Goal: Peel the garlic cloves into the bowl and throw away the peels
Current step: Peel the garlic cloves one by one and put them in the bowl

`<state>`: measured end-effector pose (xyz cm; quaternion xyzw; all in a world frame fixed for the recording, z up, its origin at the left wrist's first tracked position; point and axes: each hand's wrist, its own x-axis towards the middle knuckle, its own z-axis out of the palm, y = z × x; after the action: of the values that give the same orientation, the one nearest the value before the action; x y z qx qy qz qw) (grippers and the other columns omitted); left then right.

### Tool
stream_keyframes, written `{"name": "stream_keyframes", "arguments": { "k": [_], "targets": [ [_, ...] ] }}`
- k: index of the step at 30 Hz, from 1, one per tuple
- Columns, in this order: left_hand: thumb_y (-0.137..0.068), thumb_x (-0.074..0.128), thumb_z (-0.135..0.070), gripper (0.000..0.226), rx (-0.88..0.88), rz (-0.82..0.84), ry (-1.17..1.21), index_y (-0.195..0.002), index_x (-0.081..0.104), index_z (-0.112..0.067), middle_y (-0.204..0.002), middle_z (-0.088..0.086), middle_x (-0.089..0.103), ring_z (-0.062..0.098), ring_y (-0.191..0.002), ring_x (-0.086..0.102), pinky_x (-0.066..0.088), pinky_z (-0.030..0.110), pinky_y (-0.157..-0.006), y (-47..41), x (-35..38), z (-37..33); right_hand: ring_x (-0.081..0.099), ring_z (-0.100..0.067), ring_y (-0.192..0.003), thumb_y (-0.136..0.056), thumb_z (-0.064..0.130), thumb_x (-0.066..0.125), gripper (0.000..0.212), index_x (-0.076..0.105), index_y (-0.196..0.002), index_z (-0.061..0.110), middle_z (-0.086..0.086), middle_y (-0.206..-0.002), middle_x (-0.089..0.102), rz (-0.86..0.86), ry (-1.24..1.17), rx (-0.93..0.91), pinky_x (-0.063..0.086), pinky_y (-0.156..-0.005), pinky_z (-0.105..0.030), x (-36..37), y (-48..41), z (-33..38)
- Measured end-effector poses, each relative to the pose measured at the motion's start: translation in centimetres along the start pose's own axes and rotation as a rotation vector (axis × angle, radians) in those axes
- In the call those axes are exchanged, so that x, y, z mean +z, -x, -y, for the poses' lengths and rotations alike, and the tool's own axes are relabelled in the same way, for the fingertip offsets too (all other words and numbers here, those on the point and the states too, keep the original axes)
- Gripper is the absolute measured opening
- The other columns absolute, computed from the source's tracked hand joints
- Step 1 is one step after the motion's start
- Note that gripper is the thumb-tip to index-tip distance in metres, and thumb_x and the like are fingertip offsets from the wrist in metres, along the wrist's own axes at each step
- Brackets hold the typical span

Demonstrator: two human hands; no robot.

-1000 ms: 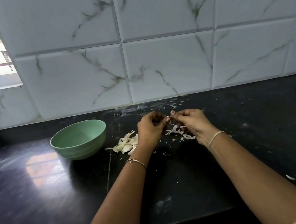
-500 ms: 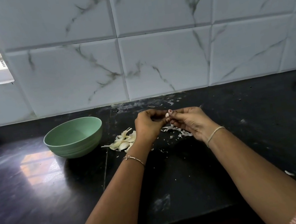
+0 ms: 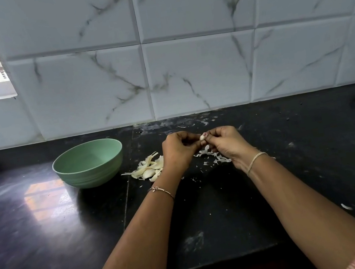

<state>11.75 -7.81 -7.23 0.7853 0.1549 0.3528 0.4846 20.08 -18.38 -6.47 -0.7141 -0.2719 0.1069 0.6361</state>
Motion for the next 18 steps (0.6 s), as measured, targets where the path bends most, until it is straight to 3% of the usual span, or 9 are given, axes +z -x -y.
{"name": "stream_keyframes", "arguments": {
  "k": [3, 5, 9, 12, 15, 18],
  "targets": [
    [-0.077, 0.080, -0.008, 0.014, -0.057, 0.020, 0.119, -0.089, 0.075, -0.013, -0.084, 0.006, 0.074, 0.013, -0.077, 0.070, 0.058, 0.028, -0.079, 0.0, 0.1, 0.0, 0.057, -0.016, -0.072, -0.097, 0.016, 0.058, 0.015, 0.066, -0.085, 0.012, -0.004, -0.077, 0.064, -0.055, 0.260, -0.079, 0.047, -0.071, -0.032, 0.2, -0.1, -0.2],
    [-0.081, 0.075, -0.002, 0.014, -0.111, 0.036, 0.255, -0.087, 0.071, -0.014, -0.083, 0.009, 0.072, 0.021, -0.079, 0.070, 0.059, 0.035, -0.081, 0.0, 0.0, -0.1, 0.060, -0.020, -0.082, -0.096, 0.020, 0.057, 0.015, 0.067, -0.090, 0.010, -0.005, -0.083, 0.066, -0.099, 0.512, -0.117, 0.043, -0.084, -0.036, -0.3, -0.1, -0.2],
    [-0.089, 0.063, 0.004, 0.010, -0.200, 0.088, 0.479, -0.096, 0.067, -0.002, -0.077, 0.008, 0.066, 0.012, -0.064, 0.065, 0.060, 0.024, -0.068, 0.2, -0.1, -0.4, 0.064, -0.020, -0.087, -0.089, 0.017, 0.066, 0.007, 0.072, -0.085, 0.018, -0.001, -0.088, 0.071, -0.136, 0.830, -0.176, 0.044, -0.082, -0.028, -2.3, 0.3, 0.0],
    [-0.093, 0.057, 0.002, 0.019, -0.258, 0.119, 0.537, -0.111, 0.063, 0.006, -0.079, 0.008, 0.063, 0.009, -0.060, 0.062, 0.058, 0.021, -0.062, 0.3, 0.0, -0.4, 0.062, -0.012, -0.076, -0.080, 0.010, 0.074, 0.014, 0.074, -0.074, 0.023, 0.005, -0.080, 0.071, -0.128, 0.857, -0.163, 0.047, -0.074, -0.024, -3.1, 0.6, 0.2],
    [-0.095, 0.054, 0.003, 0.017, -0.322, 0.146, 0.583, -0.110, 0.062, 0.002, -0.088, 0.011, 0.063, 0.015, -0.066, 0.063, 0.059, 0.023, -0.061, 0.3, 0.1, -0.7, 0.062, -0.010, -0.071, -0.073, 0.006, 0.079, 0.027, 0.062, -0.061, 0.024, 0.008, -0.070, 0.065, -0.157, 0.821, -0.159, 0.040, -0.058, -0.017, -3.4, 0.5, 0.2],
    [-0.094, 0.055, 0.003, 0.013, -0.335, 0.155, 0.584, -0.102, 0.065, -0.001, -0.084, 0.011, 0.063, 0.017, -0.067, 0.062, 0.059, 0.025, -0.062, 0.4, 0.2, -0.7, 0.064, -0.009, -0.072, -0.081, -0.002, 0.069, 0.020, 0.067, -0.076, 0.018, 0.007, -0.075, 0.067, -0.072, 0.629, -0.189, 0.047, -0.063, -0.013, -3.1, 0.3, 0.2]
  ]
}}
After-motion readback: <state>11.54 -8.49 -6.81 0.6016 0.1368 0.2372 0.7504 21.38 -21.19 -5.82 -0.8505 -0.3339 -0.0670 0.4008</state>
